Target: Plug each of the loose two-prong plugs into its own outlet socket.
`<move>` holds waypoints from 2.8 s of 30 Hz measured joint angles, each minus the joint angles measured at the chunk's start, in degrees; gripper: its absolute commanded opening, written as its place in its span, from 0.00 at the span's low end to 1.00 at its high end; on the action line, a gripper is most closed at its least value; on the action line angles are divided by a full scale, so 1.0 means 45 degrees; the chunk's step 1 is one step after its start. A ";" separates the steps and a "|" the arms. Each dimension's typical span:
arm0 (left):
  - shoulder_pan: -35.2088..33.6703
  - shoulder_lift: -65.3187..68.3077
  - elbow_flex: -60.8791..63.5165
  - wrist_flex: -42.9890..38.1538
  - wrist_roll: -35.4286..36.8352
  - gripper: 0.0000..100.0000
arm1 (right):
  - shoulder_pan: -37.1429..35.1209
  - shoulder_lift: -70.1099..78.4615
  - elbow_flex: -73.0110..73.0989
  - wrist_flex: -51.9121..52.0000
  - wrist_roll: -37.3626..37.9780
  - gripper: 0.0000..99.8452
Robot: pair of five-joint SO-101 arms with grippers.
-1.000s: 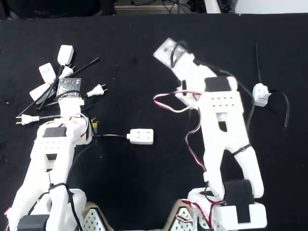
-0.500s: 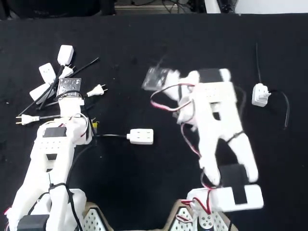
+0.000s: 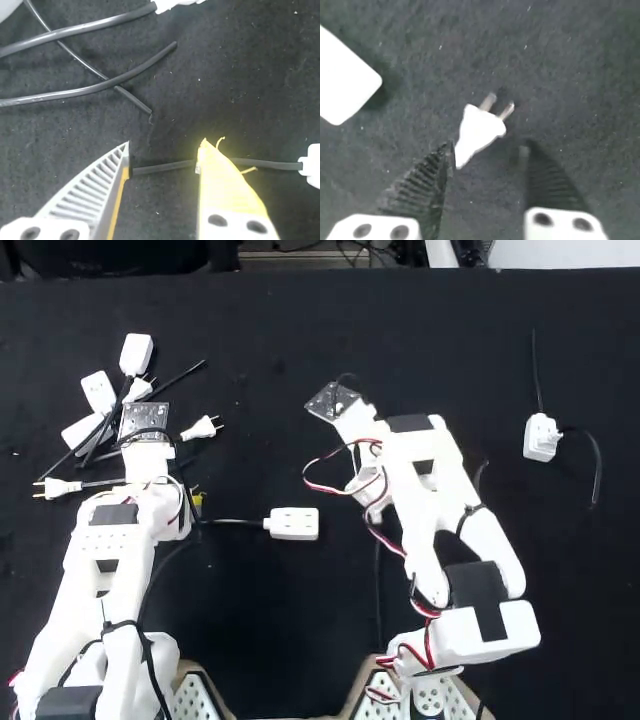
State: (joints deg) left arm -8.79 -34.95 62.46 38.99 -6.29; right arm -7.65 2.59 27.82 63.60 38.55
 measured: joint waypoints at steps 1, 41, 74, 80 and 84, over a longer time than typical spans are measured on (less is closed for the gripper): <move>0.0000 0.0000 0.0000 0.0000 0.0000 0.22 | 0.0000 0.0000 0.0000 0.0078 0.0059 0.21; 0.0000 0.0000 0.0078 -0.0020 0.0000 0.22 | -0.1289 -0.0274 0.2168 -0.2012 -0.3751 0.01; 0.0000 0.0000 0.0078 -0.0020 0.0000 0.22 | 0.0332 -0.4415 0.3477 -0.0547 0.6681 0.11; 0.0000 0.0000 0.0078 -0.0020 0.0000 0.22 | 0.0000 -0.4415 0.5900 -0.2794 0.4669 0.23; 0.0000 0.0000 0.0078 -0.0020 0.0000 0.22 | 0.0000 -0.4571 0.5900 -0.2872 0.3399 0.17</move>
State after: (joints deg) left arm -8.79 -34.95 62.81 38.90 -6.29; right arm -7.65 -17.98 54.37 50.68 53.85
